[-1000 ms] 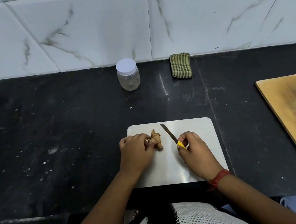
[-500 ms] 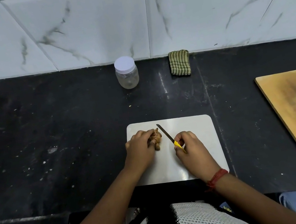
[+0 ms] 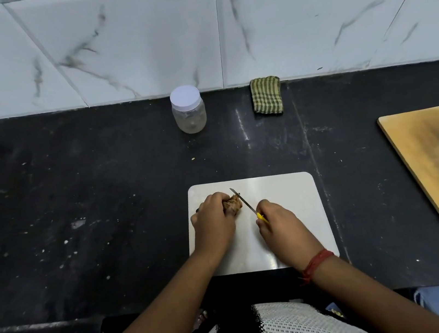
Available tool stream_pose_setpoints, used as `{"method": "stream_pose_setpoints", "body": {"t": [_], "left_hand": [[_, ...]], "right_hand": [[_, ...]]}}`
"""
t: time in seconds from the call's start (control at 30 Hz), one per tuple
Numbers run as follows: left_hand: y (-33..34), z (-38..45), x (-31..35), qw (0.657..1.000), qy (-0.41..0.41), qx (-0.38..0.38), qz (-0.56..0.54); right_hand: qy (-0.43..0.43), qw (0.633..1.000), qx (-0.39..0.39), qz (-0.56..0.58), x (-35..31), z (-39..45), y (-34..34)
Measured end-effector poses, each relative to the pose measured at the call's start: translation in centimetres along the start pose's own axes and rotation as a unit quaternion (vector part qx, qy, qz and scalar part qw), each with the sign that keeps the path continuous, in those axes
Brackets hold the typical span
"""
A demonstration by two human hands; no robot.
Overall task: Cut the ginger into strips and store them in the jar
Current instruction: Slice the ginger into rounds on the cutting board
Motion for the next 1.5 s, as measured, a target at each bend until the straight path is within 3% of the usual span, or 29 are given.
{"method": "stream_pose_setpoints", "body": {"t": [0.33, 0.83, 1.5], "left_hand": [[-0.2, 0.4, -0.1, 0.999, 0.028, -0.003, -0.032], [-0.2, 1.5, -0.3, 0.997, 0.066, -0.008, -0.034], [-0.3, 1.1, -0.4, 0.996, 0.086, -0.006, -0.032]], "right_hand": [[0.039, 0.993, -0.064, -0.086, -0.1, -0.2, 0.0], [0.089, 0.987, -0.117, -0.064, -0.8, 2.0, 1.1], [0.09, 0.985, -0.118, -0.093, -0.8, 1.0, 0.9]]}}
Point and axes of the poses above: each hand's wrist, its own z-axis towards the middle knuckle, its own y-axis out of the palm, x = y × z, the point moved 1 cm from there along z, towards the middle knuckle, and after that the axes turned 9 degrees about x, right-handed, at the moved point
